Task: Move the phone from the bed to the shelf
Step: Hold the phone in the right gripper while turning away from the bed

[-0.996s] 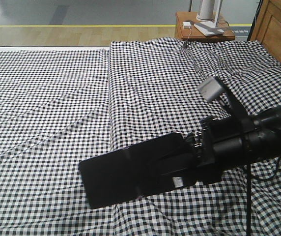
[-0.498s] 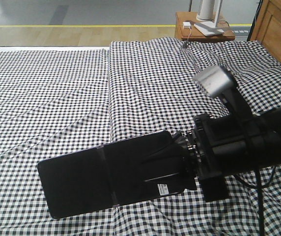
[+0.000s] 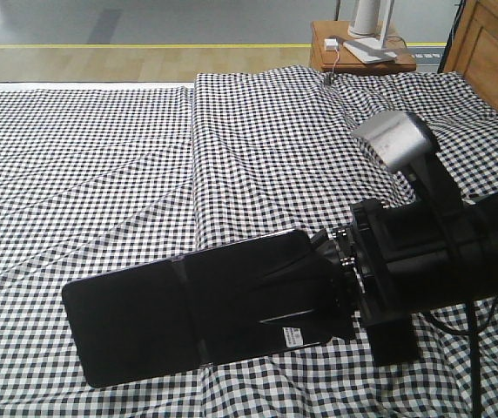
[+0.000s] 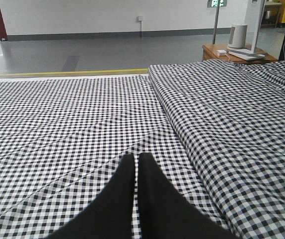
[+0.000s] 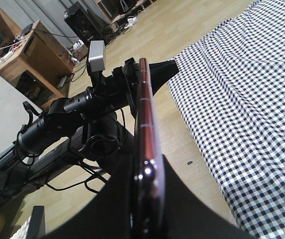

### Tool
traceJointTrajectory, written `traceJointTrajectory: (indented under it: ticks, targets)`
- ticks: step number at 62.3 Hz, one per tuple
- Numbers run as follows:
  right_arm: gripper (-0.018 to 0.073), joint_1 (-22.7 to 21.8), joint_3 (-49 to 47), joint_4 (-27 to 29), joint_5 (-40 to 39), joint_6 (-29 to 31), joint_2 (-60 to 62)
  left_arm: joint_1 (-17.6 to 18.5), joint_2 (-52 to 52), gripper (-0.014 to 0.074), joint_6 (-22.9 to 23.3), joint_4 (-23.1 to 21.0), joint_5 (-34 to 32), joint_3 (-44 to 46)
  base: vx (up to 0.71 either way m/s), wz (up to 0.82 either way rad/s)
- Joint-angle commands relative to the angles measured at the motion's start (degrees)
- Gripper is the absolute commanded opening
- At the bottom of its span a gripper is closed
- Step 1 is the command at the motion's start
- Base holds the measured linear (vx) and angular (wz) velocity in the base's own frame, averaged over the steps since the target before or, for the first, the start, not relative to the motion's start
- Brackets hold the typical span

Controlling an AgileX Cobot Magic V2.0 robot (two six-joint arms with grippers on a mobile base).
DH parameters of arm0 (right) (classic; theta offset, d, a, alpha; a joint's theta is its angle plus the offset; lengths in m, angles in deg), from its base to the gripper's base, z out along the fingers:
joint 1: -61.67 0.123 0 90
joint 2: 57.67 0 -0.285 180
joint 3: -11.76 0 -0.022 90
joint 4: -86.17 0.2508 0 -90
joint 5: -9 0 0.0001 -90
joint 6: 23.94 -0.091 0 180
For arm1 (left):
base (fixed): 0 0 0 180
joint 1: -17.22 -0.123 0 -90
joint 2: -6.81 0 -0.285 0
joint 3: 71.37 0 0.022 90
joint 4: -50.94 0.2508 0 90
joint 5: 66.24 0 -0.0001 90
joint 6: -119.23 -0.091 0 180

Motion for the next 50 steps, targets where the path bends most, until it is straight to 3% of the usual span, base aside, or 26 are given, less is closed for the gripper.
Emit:
traceJointTrajectory:
  ticks: [1, 50]
  targets:
    - [-0.0001, -0.12, -1.37, 5.51, 4.02, 0.67, 1.56, 0.23, 0.34, 0.0001, 0.22, -0.52, -4.26, -0.14, 0.00, 0.00]
    - [-0.0001, -0.12, -1.37, 5.51, 4.02, 0.67, 1.56, 0.23, 0.34, 0.0001, 0.22, -0.52, -4.26, -0.14, 0.00, 0.00]
